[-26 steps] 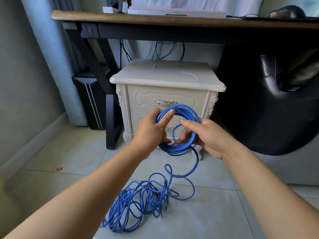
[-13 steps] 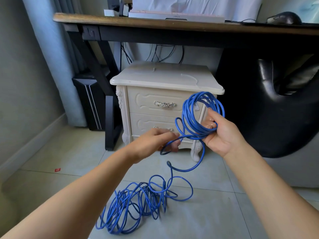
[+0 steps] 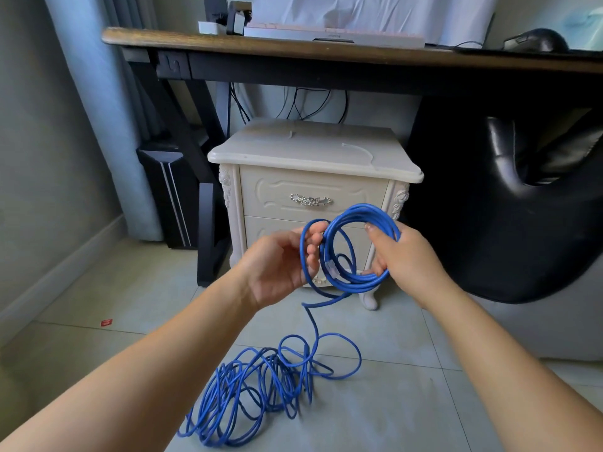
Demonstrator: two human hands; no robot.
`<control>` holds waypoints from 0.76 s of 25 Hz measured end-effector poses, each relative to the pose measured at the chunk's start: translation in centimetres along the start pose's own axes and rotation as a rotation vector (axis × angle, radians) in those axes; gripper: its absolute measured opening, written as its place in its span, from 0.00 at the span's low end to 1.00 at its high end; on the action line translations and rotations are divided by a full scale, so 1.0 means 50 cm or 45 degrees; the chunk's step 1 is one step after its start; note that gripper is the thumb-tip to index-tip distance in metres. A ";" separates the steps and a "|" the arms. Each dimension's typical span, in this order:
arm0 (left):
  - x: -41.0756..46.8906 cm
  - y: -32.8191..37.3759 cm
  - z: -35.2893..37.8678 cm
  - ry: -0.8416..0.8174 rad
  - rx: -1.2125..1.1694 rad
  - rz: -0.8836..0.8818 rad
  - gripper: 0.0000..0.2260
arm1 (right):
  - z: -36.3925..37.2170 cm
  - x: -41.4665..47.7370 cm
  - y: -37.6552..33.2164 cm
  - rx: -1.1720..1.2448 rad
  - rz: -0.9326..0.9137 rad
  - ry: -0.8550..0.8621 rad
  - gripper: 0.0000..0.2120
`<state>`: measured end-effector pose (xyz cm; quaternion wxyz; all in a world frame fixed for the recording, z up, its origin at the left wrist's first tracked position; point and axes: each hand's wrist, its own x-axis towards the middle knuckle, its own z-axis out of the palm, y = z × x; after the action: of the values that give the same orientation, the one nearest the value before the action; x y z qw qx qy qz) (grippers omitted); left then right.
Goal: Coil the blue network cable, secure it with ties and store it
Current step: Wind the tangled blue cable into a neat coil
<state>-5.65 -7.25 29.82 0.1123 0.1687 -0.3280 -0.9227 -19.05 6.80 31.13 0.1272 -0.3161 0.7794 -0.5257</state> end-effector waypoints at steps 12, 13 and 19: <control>-0.010 -0.033 0.032 0.126 1.081 0.624 0.19 | 0.017 -0.001 0.000 -0.211 0.025 -0.222 0.12; -0.008 -0.034 0.031 0.092 1.072 0.622 0.21 | 0.017 -0.003 0.002 -0.135 0.056 -0.260 0.13; 0.002 -0.042 0.029 0.118 1.297 0.615 0.12 | 0.029 -0.014 0.007 -0.143 0.028 -0.350 0.16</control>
<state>-6.50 -4.86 29.48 0.2390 0.1620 -0.7560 -0.5875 -17.85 6.24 30.11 0.2207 -0.3834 0.7861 -0.4316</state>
